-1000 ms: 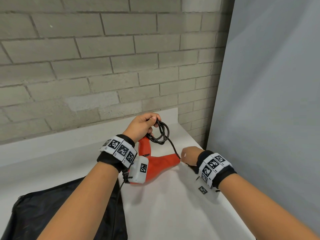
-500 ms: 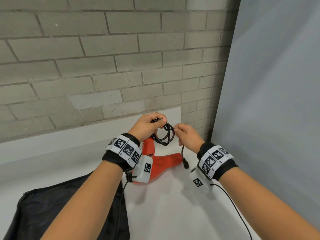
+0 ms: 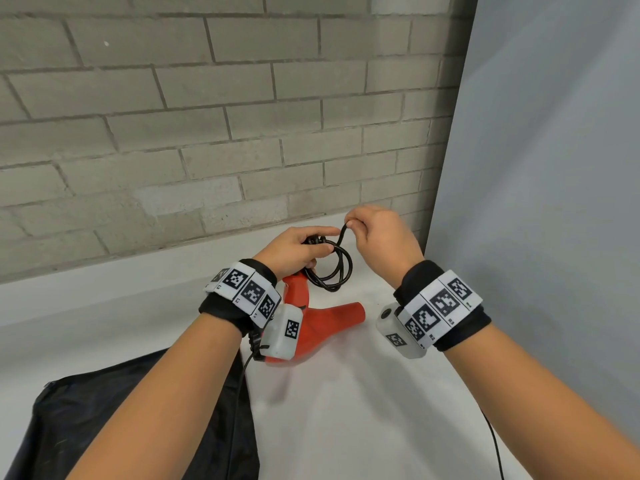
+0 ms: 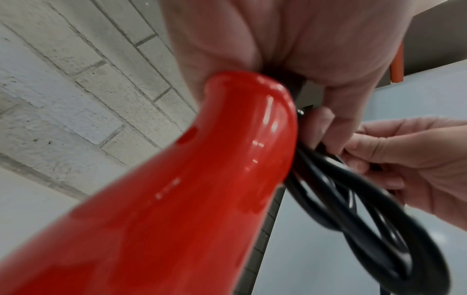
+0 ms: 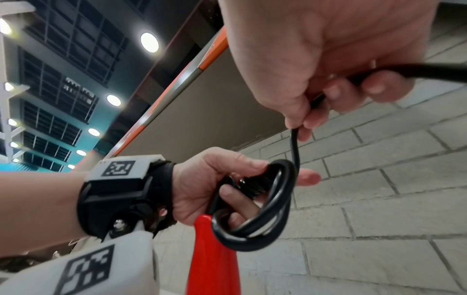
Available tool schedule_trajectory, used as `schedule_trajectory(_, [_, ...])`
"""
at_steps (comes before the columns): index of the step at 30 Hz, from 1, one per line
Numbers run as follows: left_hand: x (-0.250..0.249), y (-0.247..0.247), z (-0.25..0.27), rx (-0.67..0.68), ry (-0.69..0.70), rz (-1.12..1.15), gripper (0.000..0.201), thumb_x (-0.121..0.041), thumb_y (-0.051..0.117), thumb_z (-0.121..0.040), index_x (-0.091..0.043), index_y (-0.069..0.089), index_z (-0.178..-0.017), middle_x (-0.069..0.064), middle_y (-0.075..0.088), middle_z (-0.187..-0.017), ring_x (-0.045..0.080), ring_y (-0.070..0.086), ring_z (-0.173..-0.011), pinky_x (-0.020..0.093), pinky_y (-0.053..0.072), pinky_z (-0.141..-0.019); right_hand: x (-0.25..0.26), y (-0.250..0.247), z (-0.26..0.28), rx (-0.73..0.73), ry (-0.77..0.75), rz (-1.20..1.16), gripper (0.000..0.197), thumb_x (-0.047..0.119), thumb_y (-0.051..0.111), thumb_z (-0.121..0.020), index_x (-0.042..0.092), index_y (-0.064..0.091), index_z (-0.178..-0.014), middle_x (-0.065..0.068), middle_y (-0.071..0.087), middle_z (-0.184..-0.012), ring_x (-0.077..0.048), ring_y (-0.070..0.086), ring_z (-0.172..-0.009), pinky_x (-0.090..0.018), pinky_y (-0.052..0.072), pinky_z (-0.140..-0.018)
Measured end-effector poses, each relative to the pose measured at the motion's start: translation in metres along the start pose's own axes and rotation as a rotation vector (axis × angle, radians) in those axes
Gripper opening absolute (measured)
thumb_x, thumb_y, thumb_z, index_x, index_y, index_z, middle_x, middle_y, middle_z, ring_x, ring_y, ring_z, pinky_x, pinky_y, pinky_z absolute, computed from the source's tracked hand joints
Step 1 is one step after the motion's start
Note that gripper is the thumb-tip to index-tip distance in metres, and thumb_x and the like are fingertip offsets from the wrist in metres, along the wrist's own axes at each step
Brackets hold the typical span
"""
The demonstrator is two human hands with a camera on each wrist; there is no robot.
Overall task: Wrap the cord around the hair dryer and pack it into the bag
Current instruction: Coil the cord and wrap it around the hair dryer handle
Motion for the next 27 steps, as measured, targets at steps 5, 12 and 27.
schedule_trajectory(5, [-0.005,0.007,0.002,0.075,0.0,0.008,0.033,-0.002,0.054,-0.085,-0.032,0.064,-0.097,-0.003,0.048,-0.065,0.011,0.034,-0.05,0.014,0.034,-0.048,0.01,-0.001,-0.001,0.04,-0.06,0.027,0.025,0.016,0.041,-0.094,0.007,0.063,-0.101,-0.01,0.063,-0.097,-0.025,0.057,-0.089,-0.04,0.048,-0.078])
schedule_trajectory(12, [-0.002,-0.001,0.002,-0.046,0.045,0.014,0.017,-0.012,0.052,-0.09,-0.021,0.061,-0.102,-0.003,0.062,-0.079,-0.004,0.046,-0.043,0.009,0.038,-0.05,0.001,-0.005,0.004,0.058,0.019,-0.146,0.021,0.016,0.047,-0.093,0.007,0.061,-0.106,-0.006,0.064,-0.092,-0.02,0.057,-0.083,-0.031,0.046,-0.077])
schedule_trajectory(27, [0.002,-0.011,-0.002,-0.263,0.076,0.098,0.018,-0.012,0.05,-0.091,-0.014,0.06,-0.106,0.003,0.059,-0.089,-0.003,0.05,-0.052,0.013,0.039,-0.059,-0.1,0.073,0.068,0.419,0.509,-0.284,0.011,0.008,0.051,-0.091,0.005,0.06,-0.085,-0.009,0.057,-0.082,-0.01,0.059,-0.065,-0.005,0.04,-0.052])
Point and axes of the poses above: each hand's wrist, its own z-axis away from the middle knuckle, its own y-axis out of the palm, x = y × z, the point moved 7 cm from there along -z, towards the middle knuckle
